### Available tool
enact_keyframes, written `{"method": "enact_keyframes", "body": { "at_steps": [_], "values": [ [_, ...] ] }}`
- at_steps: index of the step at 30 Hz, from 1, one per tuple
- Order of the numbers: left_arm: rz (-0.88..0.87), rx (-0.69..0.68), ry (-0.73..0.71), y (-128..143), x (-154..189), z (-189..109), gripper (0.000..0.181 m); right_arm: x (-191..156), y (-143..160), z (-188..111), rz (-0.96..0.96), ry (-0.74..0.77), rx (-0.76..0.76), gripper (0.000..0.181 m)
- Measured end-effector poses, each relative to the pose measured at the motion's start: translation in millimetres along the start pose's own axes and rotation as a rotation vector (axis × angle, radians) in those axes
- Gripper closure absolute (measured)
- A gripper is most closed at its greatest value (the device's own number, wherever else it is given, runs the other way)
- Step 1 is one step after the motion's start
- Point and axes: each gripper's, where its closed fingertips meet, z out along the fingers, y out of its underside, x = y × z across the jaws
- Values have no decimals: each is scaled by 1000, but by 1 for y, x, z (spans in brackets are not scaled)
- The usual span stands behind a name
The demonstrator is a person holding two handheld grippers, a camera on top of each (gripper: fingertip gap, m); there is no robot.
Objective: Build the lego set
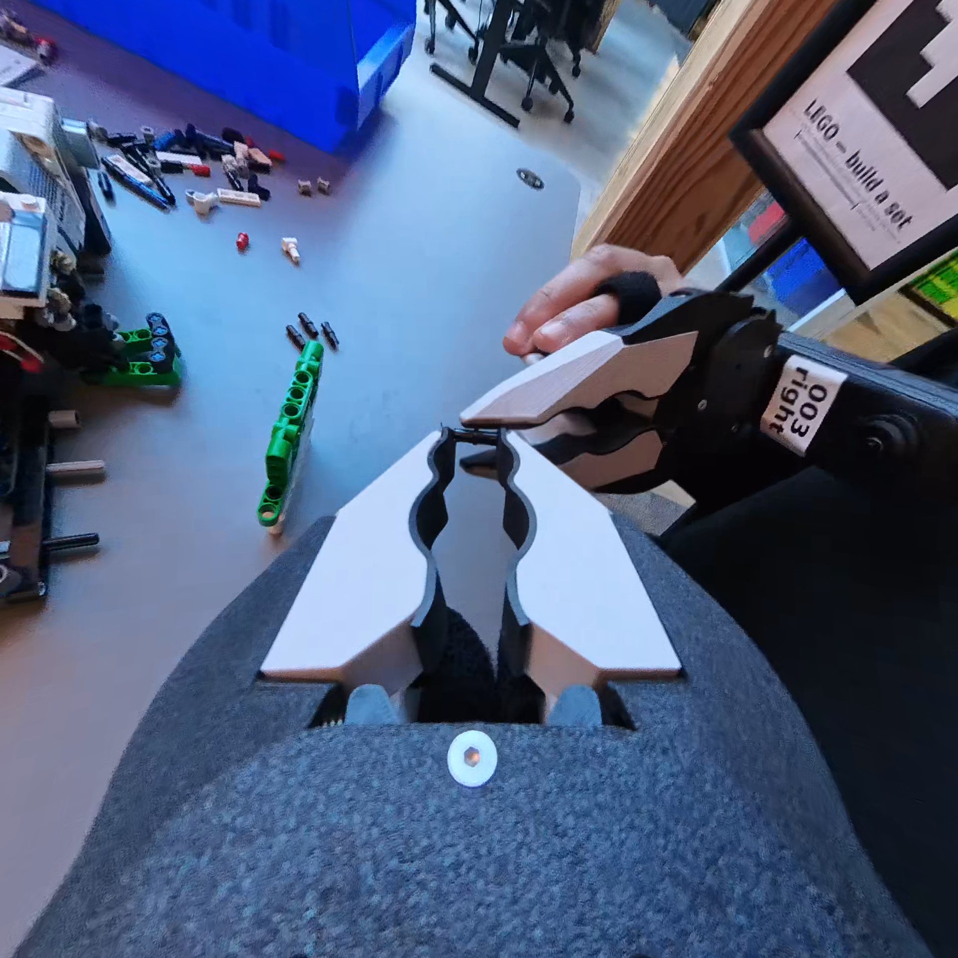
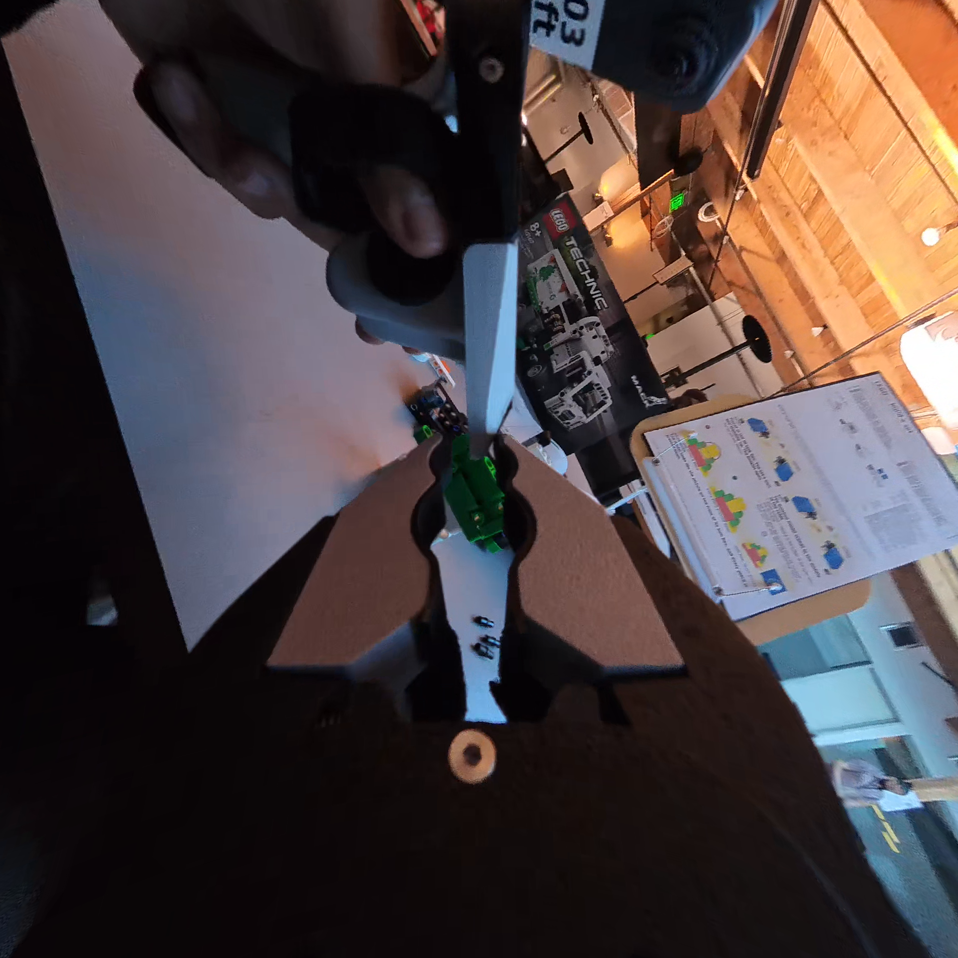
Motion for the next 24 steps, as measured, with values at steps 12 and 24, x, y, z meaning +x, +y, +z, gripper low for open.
{"method": "enact_keyframes", "body": {
  "at_steps": [12, 24],
  "values": [
    [-24, -192, 184, 18, 14, 0, 167, -13, -9, -8, -70, -50, 74, 168],
    [-59, -140, 237, 16, 11, -5, 167, -11, -12, -3, -4, -20, 128, 172]
  ]
}}
